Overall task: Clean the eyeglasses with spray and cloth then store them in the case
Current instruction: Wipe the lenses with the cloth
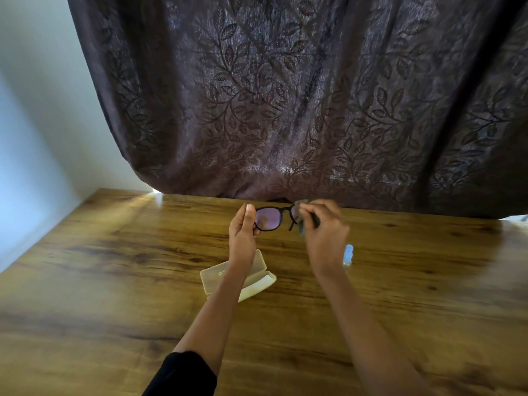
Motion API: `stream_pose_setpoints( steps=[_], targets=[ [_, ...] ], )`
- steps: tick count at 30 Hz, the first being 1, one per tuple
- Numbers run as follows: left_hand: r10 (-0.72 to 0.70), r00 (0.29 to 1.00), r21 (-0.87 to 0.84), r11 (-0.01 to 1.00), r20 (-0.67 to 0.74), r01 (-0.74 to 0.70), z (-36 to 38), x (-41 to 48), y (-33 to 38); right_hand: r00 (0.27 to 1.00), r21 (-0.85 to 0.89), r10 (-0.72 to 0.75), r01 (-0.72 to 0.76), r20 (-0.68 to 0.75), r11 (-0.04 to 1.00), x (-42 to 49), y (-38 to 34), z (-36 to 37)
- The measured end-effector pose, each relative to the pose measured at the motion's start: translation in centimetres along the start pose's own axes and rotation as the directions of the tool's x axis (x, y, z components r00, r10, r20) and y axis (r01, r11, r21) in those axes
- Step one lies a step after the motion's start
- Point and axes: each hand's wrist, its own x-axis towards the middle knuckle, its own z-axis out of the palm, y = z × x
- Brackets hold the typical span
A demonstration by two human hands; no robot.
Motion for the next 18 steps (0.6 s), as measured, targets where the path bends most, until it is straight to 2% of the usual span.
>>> stream_pose_setpoints(
  steps=[3,5,9,11,15,18],
  targets=[
    [0.006,1.0,0.004,1.0,-0.001,-0.006,0.1,0.0,0.0,0.992,0.023,-0.117,0.116,0.056,0.993,-0.8,-1.1,0.6],
    [0.01,1.0,0.003,1.0,-0.001,-0.01,-0.2,0.0,0.1,0.996,0.026,-0.079,0.078,0.045,0.997,-0.4,-0.5,0.5],
    [-0.034,0.999,0.002,0.999,-0.03,0.035,-0.6,0.1,0.0,0.996,0.031,0.087,-0.086,-0.012,0.996,0.4,1.2,0.1],
    [-0.046,0.998,-0.006,0.999,-0.038,0.046,-0.5,0.1,-0.1,0.998,0.041,0.057,-0.057,-0.01,0.998,0.1,0.6,0.3],
    [-0.034,0.999,-0.002,0.999,-0.015,0.034,-0.4,0.3,-0.2,0.993,0.076,-0.105,0.1,0.057,0.992,-0.8,-0.6,0.9],
    [-0.006,1.0,0.013,1.0,0.0,0.006,-0.7,0.3,-0.1,0.999,0.075,-0.036,0.035,0.015,0.997,-0.1,0.6,0.5]
  ],
)
